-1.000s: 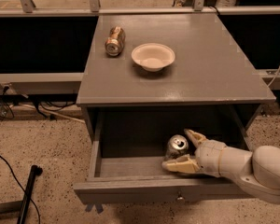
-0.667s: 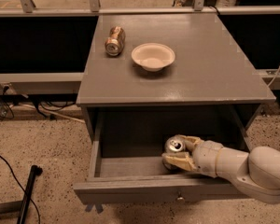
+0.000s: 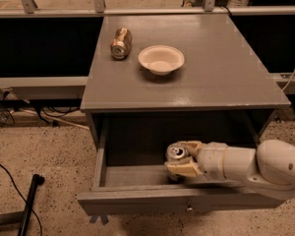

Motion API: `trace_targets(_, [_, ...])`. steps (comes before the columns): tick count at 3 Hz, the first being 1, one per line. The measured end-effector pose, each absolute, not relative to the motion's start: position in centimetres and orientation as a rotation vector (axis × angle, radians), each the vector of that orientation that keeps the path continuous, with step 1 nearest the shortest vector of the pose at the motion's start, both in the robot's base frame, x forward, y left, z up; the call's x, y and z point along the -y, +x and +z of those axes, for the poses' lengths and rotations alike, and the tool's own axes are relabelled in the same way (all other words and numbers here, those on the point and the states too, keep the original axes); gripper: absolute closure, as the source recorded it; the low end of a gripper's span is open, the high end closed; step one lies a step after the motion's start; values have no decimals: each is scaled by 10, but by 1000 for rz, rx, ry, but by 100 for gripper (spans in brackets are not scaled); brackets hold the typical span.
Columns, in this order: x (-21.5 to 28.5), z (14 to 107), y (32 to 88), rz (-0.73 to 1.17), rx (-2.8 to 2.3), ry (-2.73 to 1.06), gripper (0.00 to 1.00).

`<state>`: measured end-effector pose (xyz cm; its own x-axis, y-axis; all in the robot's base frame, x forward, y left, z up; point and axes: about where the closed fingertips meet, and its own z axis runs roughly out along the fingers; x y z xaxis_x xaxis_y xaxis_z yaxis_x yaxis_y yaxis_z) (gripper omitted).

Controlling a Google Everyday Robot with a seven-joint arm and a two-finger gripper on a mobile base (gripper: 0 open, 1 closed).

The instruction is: Pick 7up can from top drawer and place on counter

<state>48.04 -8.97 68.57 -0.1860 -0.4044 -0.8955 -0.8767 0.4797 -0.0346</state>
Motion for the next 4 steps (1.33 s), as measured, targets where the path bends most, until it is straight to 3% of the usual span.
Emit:
trace_targets(1, [71,746,466,682,-1763,-1188,100])
trace_targets(2, [70,807,452,749,-1683,-1211,100])
trace_targets(4, [111,909,465,801,-1561,-1149,100])
